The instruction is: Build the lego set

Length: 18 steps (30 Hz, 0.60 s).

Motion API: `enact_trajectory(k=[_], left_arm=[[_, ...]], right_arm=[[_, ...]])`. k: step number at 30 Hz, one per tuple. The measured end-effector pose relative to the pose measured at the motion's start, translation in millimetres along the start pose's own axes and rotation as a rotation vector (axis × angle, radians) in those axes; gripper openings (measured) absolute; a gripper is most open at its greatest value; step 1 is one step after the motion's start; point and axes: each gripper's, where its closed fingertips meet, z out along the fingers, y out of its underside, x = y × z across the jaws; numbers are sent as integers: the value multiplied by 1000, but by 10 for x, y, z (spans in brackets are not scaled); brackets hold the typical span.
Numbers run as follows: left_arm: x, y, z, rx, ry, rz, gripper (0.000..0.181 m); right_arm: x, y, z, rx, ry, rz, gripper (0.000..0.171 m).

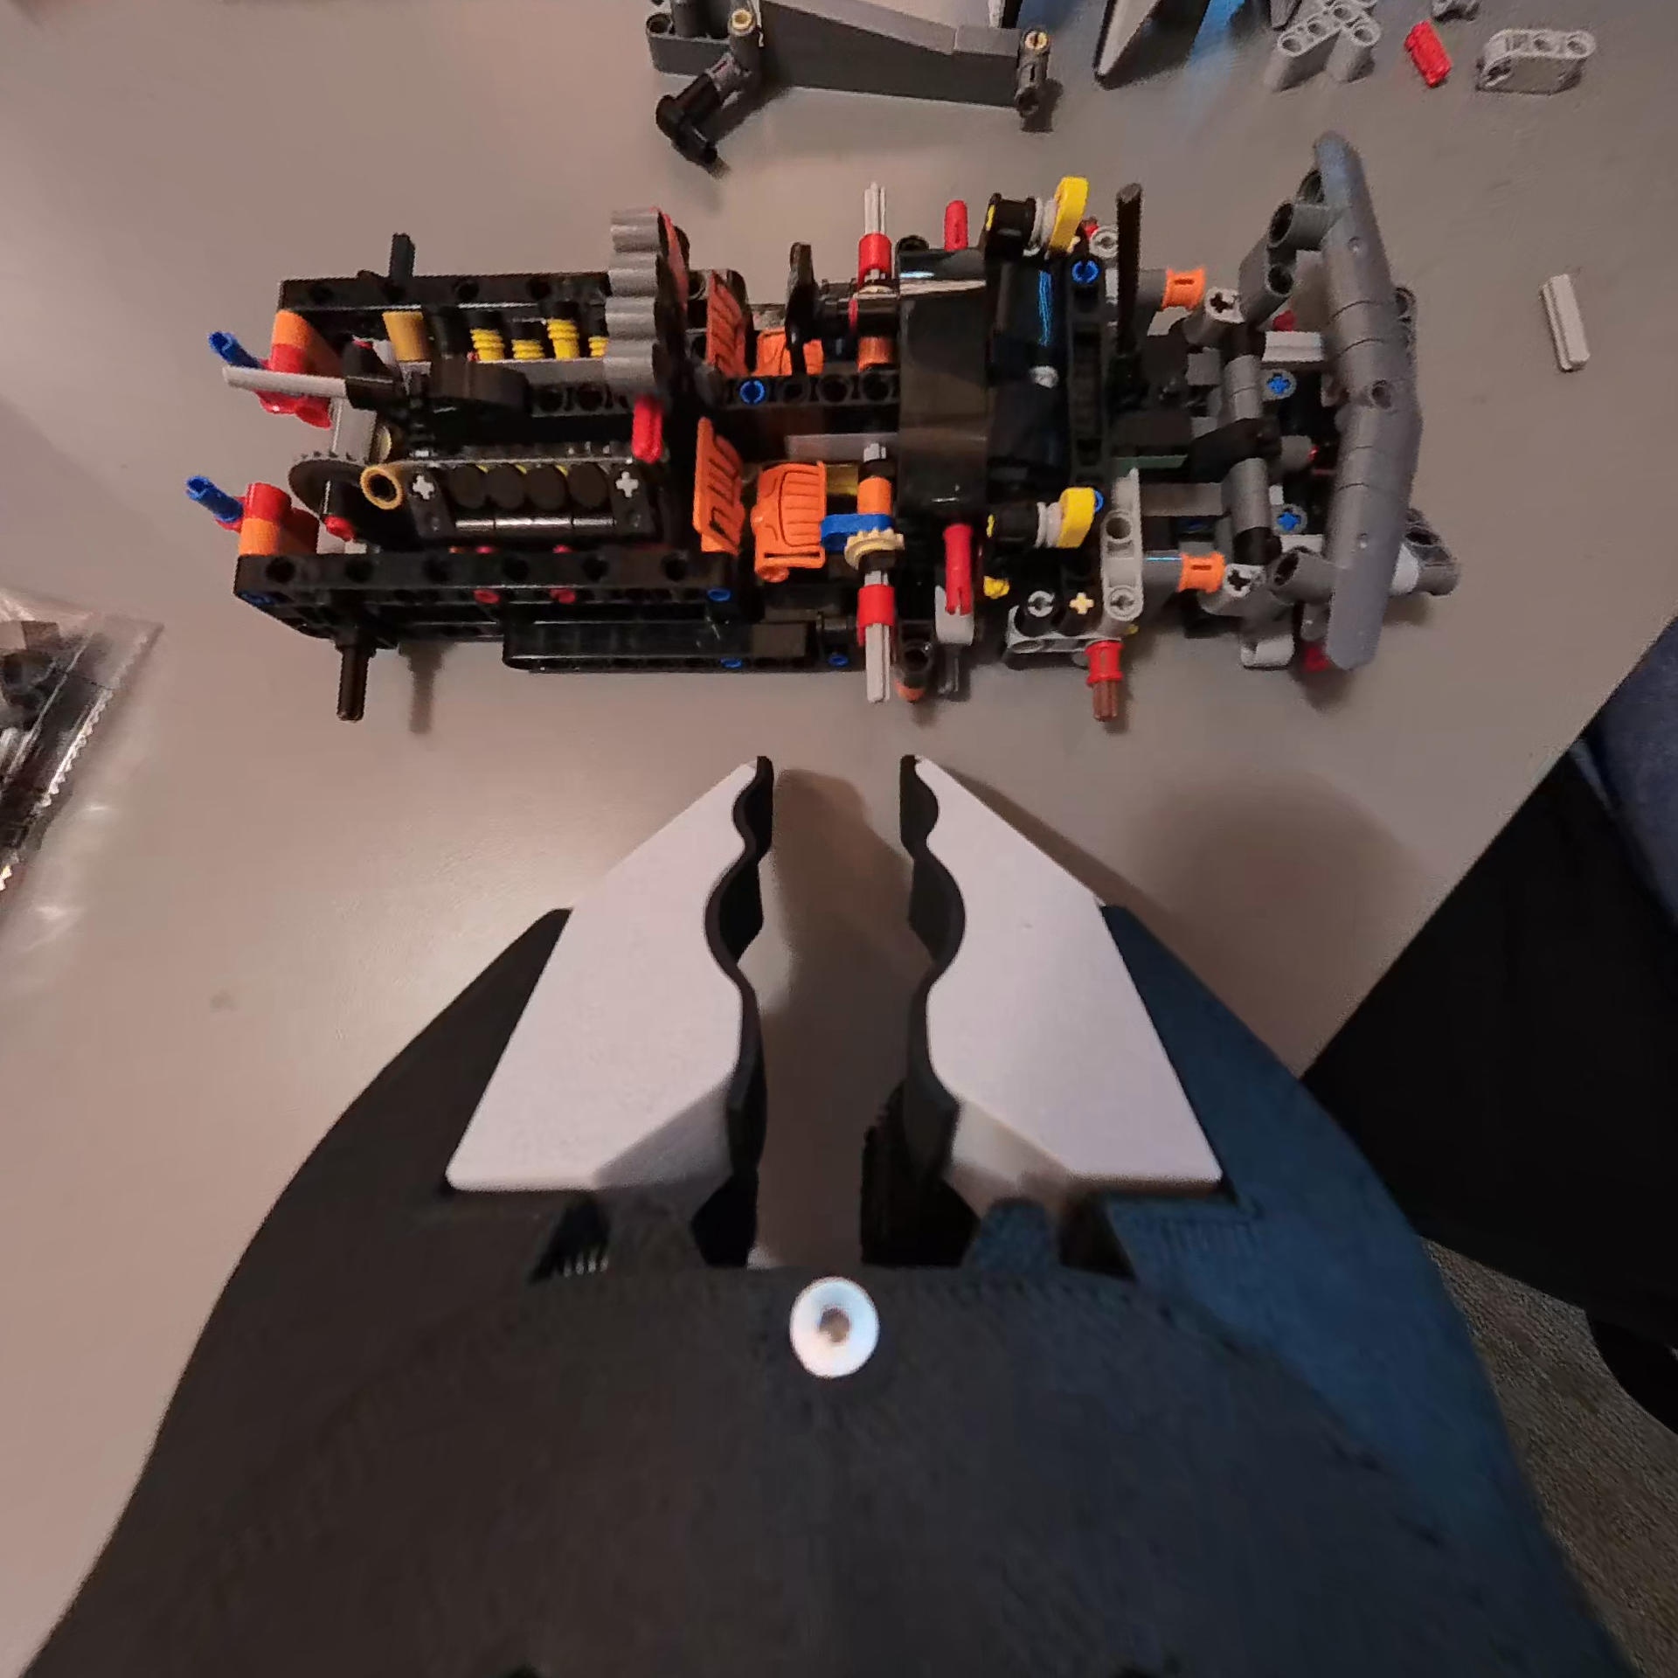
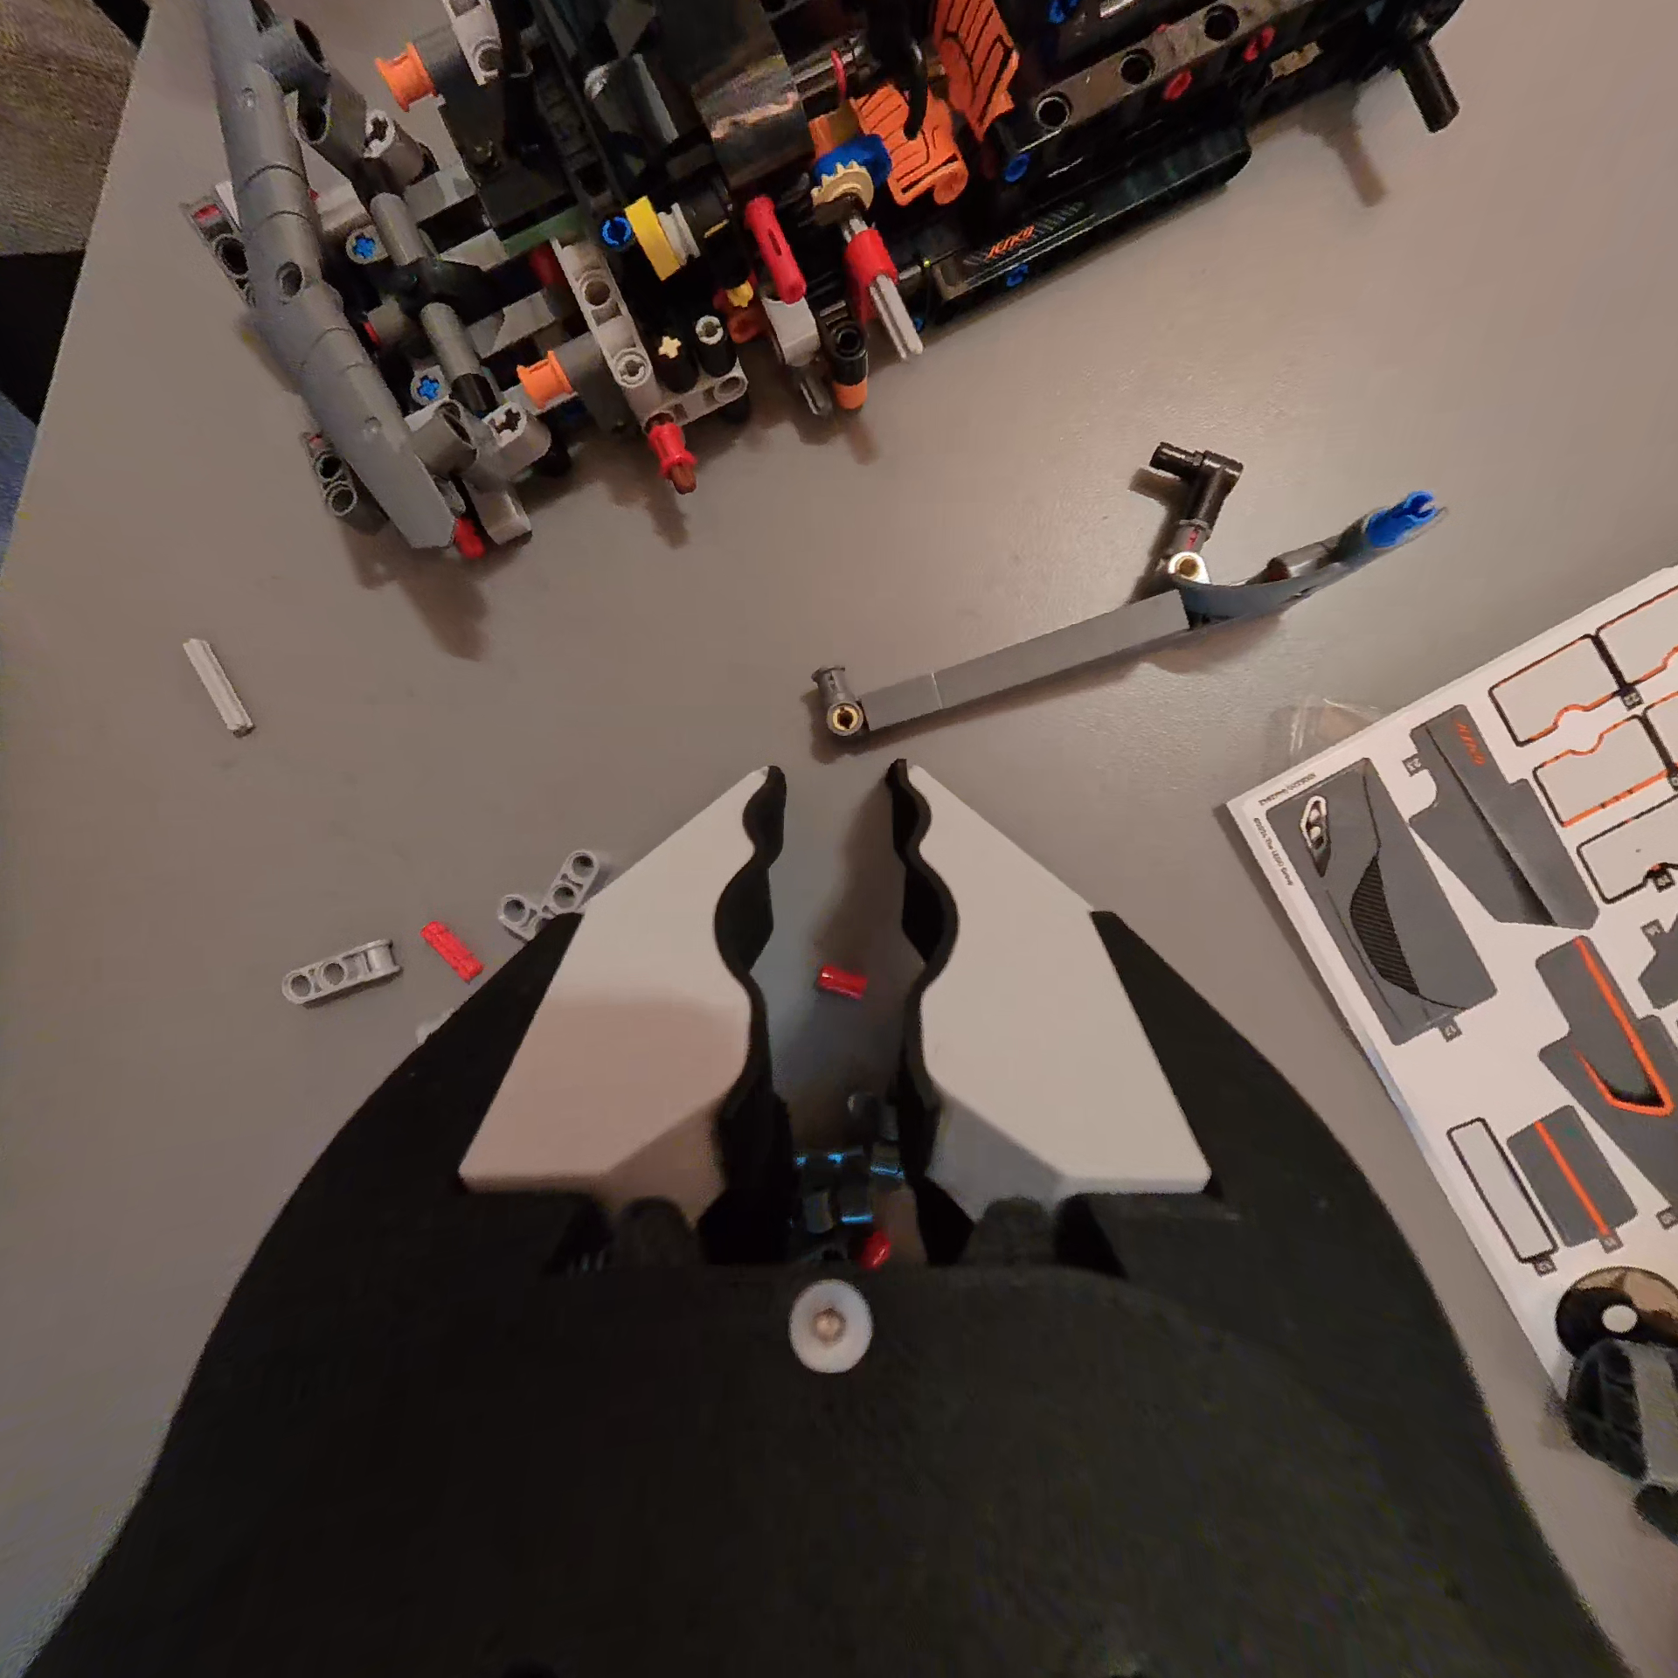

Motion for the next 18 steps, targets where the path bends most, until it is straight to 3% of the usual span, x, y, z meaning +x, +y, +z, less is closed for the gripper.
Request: enact_trajectory(k=[18], left_arm=[[36, -70, 49, 4, 10, 18, 25]], right_arm=[[68, -153, 96, 53, 29, -42, 18]])
